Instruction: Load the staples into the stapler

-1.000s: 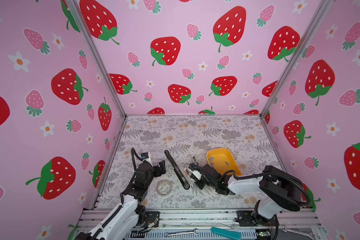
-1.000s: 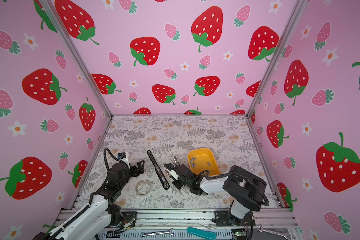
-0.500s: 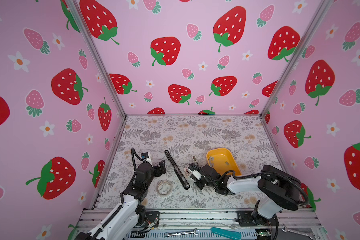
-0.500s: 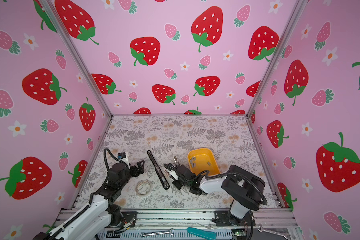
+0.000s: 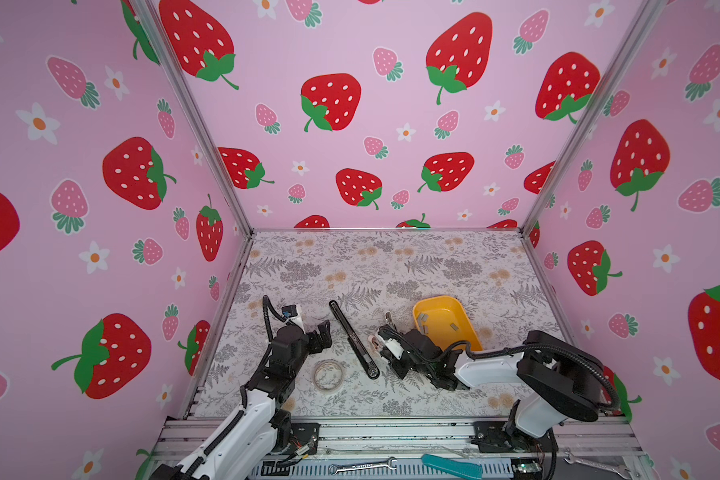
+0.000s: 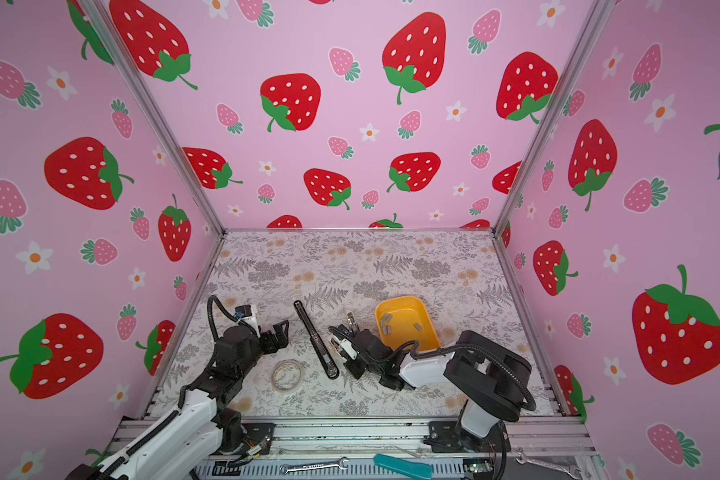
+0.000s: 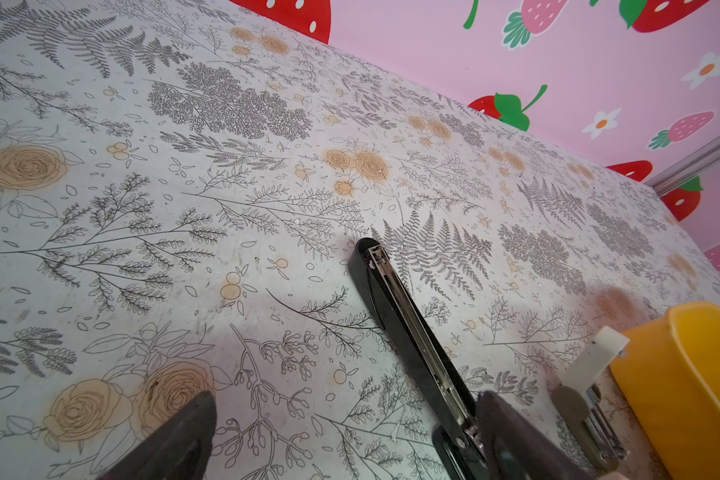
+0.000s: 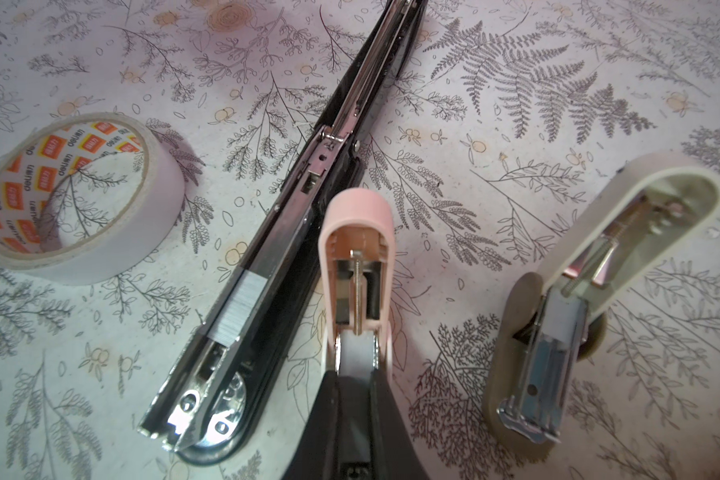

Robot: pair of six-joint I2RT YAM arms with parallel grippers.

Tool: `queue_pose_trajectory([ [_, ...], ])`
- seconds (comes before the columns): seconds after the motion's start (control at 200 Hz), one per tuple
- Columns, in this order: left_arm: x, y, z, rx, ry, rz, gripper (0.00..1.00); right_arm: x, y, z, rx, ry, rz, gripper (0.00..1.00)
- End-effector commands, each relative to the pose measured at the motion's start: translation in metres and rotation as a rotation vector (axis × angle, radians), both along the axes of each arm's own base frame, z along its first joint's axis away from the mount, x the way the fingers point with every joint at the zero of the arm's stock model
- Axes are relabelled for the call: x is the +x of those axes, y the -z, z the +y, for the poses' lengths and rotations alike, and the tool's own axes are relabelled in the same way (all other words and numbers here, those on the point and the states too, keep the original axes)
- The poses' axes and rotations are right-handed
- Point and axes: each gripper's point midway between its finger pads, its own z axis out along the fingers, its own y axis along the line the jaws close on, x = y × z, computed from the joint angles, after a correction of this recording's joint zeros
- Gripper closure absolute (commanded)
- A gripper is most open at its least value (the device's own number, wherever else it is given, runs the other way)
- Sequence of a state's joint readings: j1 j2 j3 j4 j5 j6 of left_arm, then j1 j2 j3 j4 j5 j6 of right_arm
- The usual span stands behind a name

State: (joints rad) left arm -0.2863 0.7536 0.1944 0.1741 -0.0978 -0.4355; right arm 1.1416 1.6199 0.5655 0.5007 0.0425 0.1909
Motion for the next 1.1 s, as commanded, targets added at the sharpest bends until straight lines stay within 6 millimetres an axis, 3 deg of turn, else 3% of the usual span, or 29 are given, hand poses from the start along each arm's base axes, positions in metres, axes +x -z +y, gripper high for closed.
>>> queue_pose_trajectory([
  [0.0,0.004,-0.010,0.002,-0.001,-0.019,-0.025,0.01,-0.008,-0.001,0.003,0.029,0.000,0.033,0.99],
  [0.365,0.004,-0.009,0.002,0.001,-0.019,-0.021,0.01,-0.009,0.013,0.000,-0.011,0.018,0.040,0.99],
  [0.665,0.005,-0.009,0.001,0.002,-0.019,-0.019,0.01,-0.015,0.021,-0.021,-0.050,0.049,0.032,0.98],
  [1.095,0.005,-0.008,0.002,0.003,-0.021,-0.017,0.01,-0.018,0.008,-0.020,-0.018,0.051,0.011,0.67],
])
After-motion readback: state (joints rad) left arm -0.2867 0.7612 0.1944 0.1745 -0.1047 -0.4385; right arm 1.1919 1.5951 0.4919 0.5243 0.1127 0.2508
